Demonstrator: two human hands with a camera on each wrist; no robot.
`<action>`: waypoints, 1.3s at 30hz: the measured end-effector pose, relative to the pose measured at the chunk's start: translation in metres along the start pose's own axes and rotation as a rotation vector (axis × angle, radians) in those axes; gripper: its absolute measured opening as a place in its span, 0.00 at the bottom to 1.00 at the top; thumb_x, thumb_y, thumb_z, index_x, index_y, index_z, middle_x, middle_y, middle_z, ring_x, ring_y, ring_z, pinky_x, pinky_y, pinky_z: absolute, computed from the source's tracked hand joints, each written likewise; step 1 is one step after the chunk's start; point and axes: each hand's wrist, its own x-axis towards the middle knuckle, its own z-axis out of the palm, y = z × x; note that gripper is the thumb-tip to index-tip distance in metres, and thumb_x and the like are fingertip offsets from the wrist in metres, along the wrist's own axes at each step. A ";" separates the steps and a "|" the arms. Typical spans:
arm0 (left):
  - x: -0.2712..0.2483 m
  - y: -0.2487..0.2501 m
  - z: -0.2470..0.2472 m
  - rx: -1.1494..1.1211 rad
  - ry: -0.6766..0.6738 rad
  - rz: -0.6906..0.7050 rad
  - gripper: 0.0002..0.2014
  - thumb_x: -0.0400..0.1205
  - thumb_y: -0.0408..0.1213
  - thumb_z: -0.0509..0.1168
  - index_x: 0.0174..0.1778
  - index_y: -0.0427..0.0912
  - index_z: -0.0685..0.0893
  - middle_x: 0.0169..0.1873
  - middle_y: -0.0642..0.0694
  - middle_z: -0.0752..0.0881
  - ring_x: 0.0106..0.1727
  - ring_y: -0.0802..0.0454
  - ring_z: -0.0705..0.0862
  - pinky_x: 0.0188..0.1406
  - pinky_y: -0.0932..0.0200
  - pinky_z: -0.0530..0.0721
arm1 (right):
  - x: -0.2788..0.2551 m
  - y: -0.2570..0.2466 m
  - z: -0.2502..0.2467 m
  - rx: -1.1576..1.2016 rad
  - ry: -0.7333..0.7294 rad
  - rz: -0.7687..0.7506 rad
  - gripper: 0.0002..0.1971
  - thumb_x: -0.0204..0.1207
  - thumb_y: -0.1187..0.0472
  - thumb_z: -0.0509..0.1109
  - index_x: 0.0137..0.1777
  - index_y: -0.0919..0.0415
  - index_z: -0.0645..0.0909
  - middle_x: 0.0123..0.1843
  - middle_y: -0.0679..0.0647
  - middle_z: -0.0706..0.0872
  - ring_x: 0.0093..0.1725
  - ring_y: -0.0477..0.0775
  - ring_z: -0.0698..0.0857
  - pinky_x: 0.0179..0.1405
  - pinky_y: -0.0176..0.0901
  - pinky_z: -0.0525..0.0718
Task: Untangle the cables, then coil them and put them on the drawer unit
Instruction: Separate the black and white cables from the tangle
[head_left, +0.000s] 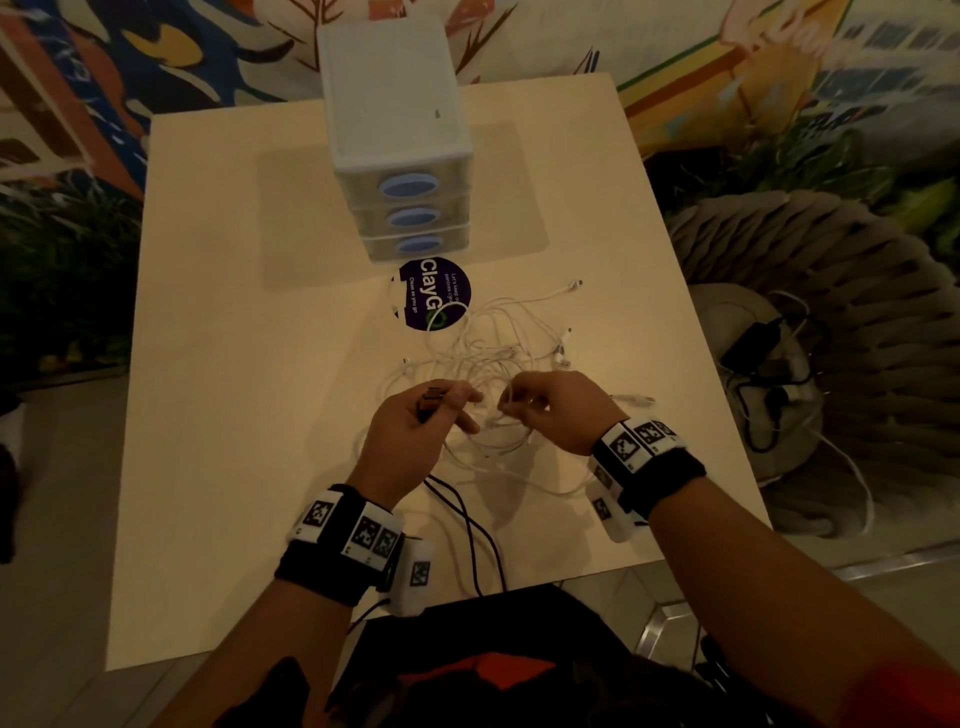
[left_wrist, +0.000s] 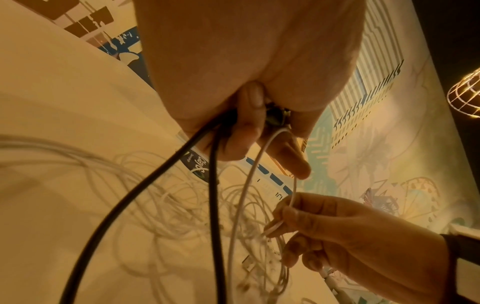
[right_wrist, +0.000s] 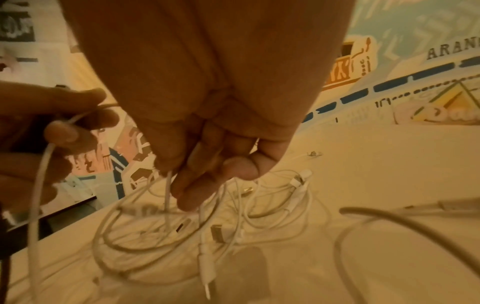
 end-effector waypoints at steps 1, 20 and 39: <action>0.000 0.001 0.000 0.000 -0.006 -0.046 0.18 0.91 0.48 0.60 0.49 0.44 0.93 0.35 0.45 0.93 0.33 0.50 0.86 0.48 0.50 0.82 | 0.001 0.001 0.000 0.058 0.029 0.013 0.04 0.85 0.53 0.68 0.52 0.49 0.84 0.43 0.42 0.90 0.42 0.43 0.89 0.53 0.51 0.87; 0.030 -0.017 0.003 0.180 -0.061 -0.312 0.31 0.88 0.65 0.52 0.38 0.50 0.93 0.34 0.51 0.93 0.28 0.59 0.83 0.36 0.56 0.77 | -0.006 -0.004 -0.001 0.411 0.218 0.005 0.05 0.86 0.63 0.68 0.51 0.56 0.73 0.50 0.47 0.94 0.50 0.42 0.92 0.56 0.53 0.90; 0.034 -0.031 0.006 0.404 0.024 -0.218 0.15 0.87 0.52 0.64 0.41 0.50 0.90 0.34 0.50 0.90 0.40 0.48 0.87 0.43 0.49 0.84 | -0.006 -0.011 -0.004 0.427 0.321 -0.003 0.12 0.73 0.64 0.77 0.43 0.49 0.78 0.43 0.49 0.91 0.46 0.51 0.92 0.51 0.60 0.90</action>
